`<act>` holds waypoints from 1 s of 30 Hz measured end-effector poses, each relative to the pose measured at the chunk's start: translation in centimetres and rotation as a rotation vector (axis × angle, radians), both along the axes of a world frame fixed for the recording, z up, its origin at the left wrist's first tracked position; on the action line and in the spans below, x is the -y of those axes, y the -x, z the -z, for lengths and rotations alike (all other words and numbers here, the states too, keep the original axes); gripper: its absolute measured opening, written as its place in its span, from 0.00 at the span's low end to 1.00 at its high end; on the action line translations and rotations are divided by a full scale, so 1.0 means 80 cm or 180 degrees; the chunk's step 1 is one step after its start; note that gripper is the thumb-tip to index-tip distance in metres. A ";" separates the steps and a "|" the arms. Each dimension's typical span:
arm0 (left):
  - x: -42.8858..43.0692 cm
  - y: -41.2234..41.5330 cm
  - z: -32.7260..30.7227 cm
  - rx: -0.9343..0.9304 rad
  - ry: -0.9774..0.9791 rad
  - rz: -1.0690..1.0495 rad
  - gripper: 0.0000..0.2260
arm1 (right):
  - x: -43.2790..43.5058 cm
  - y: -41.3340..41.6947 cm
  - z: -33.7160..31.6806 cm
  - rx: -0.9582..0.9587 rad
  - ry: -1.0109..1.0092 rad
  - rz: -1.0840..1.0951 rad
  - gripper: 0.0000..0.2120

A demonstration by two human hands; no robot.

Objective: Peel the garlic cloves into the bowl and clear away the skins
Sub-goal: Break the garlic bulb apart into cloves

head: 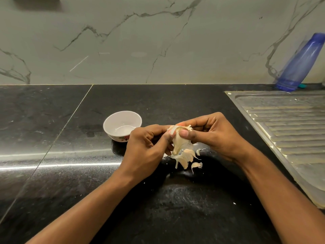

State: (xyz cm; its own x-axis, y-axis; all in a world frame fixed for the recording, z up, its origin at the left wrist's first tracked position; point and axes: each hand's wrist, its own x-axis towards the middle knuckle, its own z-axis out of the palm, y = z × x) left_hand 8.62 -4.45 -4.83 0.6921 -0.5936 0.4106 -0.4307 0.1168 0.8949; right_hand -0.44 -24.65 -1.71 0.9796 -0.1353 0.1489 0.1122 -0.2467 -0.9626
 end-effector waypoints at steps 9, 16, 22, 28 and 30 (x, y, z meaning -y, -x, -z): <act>-0.007 -0.004 -0.004 0.0275 -0.0314 0.0250 0.09 | 0.007 0.006 -0.007 -0.0100 0.0069 -0.0229 0.15; -0.007 -0.005 -0.006 0.0362 -0.0239 0.0297 0.09 | 0.012 0.007 -0.007 -0.0027 -0.0044 -0.0278 0.14; 0.001 0.000 -0.007 -0.0193 0.0100 0.0235 0.09 | 0.014 0.001 -0.004 0.0014 -0.0235 -0.0187 0.14; 0.004 -0.003 -0.003 -0.0382 0.0320 -0.0025 0.07 | 0.017 -0.004 -0.002 0.0114 -0.0587 0.0198 0.16; 0.005 -0.001 -0.003 -0.0386 0.0317 -0.0030 0.07 | 0.017 -0.004 -0.002 0.0122 -0.0594 0.0241 0.16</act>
